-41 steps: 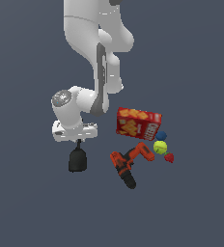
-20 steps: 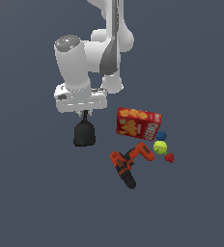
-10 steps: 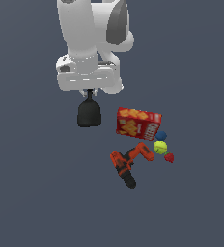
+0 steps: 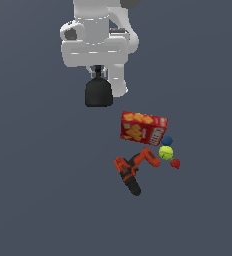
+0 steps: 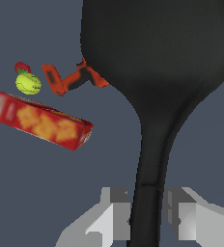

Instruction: Pick up a designated object from a clutter of objects.

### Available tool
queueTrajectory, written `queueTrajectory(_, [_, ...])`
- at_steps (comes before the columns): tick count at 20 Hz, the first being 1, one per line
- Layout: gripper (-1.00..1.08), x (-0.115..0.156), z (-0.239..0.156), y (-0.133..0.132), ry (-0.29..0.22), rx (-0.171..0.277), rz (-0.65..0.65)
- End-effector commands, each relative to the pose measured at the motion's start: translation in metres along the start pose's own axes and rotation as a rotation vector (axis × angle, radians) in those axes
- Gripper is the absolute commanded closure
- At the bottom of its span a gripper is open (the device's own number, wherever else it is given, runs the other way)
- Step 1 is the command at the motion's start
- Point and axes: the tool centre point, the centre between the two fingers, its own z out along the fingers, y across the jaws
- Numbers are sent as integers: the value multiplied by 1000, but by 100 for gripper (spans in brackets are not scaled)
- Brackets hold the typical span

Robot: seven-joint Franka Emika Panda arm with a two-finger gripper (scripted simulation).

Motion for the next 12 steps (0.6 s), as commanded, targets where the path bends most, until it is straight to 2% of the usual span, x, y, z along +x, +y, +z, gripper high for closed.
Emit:
queueTrajectory(1, [108, -4, -18, -6, 1, 1, 0])
queueTrajectory(12, [108, -11, -59, -21, 1, 2, 0])
